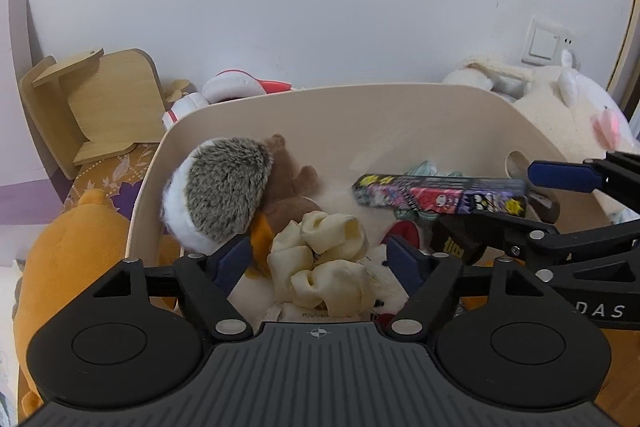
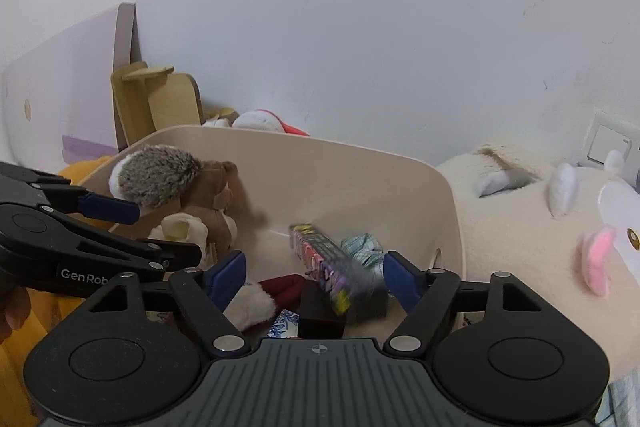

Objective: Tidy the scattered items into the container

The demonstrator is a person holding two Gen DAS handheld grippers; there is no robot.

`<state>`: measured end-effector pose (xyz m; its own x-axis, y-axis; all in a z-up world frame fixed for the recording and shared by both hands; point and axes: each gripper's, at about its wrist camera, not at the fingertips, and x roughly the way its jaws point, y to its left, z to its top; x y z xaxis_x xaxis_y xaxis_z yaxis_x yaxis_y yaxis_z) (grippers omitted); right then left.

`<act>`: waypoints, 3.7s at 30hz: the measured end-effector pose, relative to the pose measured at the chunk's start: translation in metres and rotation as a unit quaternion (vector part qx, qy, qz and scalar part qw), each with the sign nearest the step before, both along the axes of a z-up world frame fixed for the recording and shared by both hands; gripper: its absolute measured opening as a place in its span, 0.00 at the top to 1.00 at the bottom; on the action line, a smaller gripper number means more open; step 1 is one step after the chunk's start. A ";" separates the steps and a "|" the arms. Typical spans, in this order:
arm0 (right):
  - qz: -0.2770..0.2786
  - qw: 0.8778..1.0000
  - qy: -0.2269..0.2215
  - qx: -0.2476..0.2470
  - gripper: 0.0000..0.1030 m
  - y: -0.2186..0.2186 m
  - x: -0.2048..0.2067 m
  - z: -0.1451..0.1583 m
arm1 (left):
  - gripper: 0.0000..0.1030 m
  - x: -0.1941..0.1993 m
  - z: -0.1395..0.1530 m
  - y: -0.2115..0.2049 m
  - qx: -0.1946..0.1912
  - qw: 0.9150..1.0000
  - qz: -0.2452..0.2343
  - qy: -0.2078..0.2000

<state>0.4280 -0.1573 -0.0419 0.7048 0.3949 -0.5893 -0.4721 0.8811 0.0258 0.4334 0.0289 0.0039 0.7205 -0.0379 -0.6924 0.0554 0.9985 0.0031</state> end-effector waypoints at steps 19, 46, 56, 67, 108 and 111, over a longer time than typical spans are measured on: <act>-0.061 0.996 -0.012 0.072 0.00 -0.024 -0.039 0.023 | 0.23 -0.040 0.019 0.005 -0.008 0.999 0.037 -0.029; -0.096 0.989 -0.064 0.087 0.00 -0.037 -0.173 0.030 | 0.23 -0.191 0.038 -0.003 -0.008 0.991 0.055 -0.121; -0.116 0.986 -0.064 0.098 0.00 -0.050 -0.211 0.024 | 0.21 -0.227 0.038 -0.007 0.000 0.991 0.064 -0.121; -0.128 0.985 -0.067 0.098 0.00 -0.056 -0.260 0.021 | 0.19 -0.273 0.035 -0.013 -0.015 0.991 0.064 -0.114; -0.174 0.976 -0.095 0.094 0.00 -0.058 -0.422 0.033 | 0.17 -0.423 0.041 -0.019 -0.013 0.991 0.036 -0.130; -0.177 0.975 -0.096 0.091 0.00 -0.059 -0.425 0.033 | 0.17 -0.425 0.041 -0.017 -0.015 0.991 0.036 -0.130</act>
